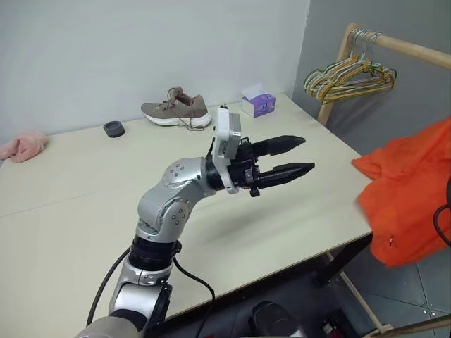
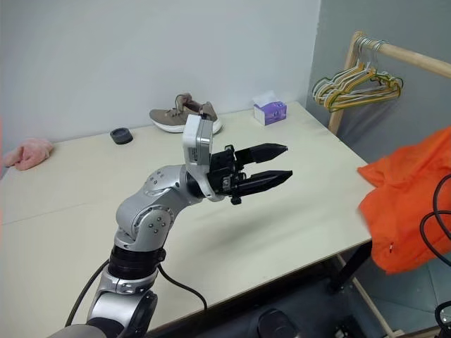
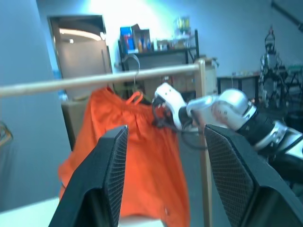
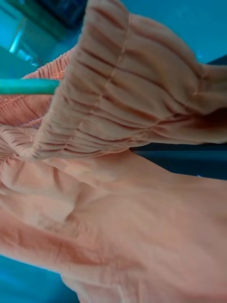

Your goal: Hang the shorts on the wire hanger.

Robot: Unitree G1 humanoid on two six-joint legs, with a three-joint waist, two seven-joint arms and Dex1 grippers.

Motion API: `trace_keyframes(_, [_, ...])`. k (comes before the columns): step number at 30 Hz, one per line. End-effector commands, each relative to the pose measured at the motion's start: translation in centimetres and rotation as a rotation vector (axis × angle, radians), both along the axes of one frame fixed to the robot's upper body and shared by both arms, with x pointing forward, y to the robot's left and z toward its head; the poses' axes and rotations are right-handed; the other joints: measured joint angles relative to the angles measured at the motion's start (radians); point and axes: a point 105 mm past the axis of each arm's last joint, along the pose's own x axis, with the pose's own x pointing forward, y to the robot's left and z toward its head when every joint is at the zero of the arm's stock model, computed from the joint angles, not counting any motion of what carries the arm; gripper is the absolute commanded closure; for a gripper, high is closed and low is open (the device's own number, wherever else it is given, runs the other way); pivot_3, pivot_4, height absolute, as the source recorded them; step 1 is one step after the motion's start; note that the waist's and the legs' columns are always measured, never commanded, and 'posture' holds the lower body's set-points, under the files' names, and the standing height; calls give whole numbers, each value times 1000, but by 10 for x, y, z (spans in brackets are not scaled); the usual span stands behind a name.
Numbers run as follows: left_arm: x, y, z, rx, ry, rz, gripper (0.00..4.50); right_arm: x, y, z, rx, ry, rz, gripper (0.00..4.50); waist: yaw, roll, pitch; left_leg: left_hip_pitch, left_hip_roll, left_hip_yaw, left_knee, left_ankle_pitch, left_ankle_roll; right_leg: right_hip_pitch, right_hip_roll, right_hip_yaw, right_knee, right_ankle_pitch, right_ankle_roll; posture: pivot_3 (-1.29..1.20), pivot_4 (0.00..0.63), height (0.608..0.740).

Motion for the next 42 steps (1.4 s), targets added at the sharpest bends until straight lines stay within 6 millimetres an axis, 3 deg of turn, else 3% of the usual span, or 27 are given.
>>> trace_keyframes(1, [-3, 1, 13, -45, -42, -4, 1806, -4, -16, 28, -40, -92, -72, 4500, -4, 0, 0, 0, 0, 0, 0, 0, 0, 0, 0, 0, 0, 0, 0, -477, 2, 740])
trace_keyframes(8, [-6, -5, 11, -43, -45, -18, 1806, 4, -32, 23, 96, -86, -101, 4500, -15, 1, 0, 2, -2, 1, -1, 0, 0, 3, 0, 0, -1, -1, 0, -468, 0, 740])
trace_keyframes(12, [-5, -5, 10, -34, -49, -14, 1806, 11, -35, 14, 184, -59, -93, 4500, -21, -1, 1, 13, -2, 1, -7, 0, 0, 13, 0, 0, -7, -1, -1, -463, 0, 740])
trace_keyframes(22, [-6, -3, 8, -13, -59, -15, 1806, 25, -22, -6, 310, -11, -48, 4500, -19, 3, -1, 14, -1, 3, -12, 0, 0, 17, -1, 1, -15, -1, -1, -435, 0, 740])
trace_keyframes(34, [-9, -2, 4, -4, -56, -19, 1806, 31, -14, -2, 296, -37, -16, 4500, -20, 3, -1, 14, -1, 3, -12, 0, 0, 17, -1, 1, -16, -1, -1, -437, 0, 740])
trace_keyframes(37, [-10, -2, 2, -1, -55, -22, 1766, 30, -12, -1, 311, -61, -17, 3800, -20, 3, -2, 14, -1, 3, -12, 0, 0, 17, -1, 1, -15, -1, -1, -437, 0, 740])
trace_keyframes(42, [-10, -1, 1, 4, -55, -23, 1766, 28, -6, 5, 327, -111, -18, 2211, -18, 4, -2, 14, 0, 3, -12, 0, 0, 17, -1, 1, -15, -1, -1, -439, 0, 740])
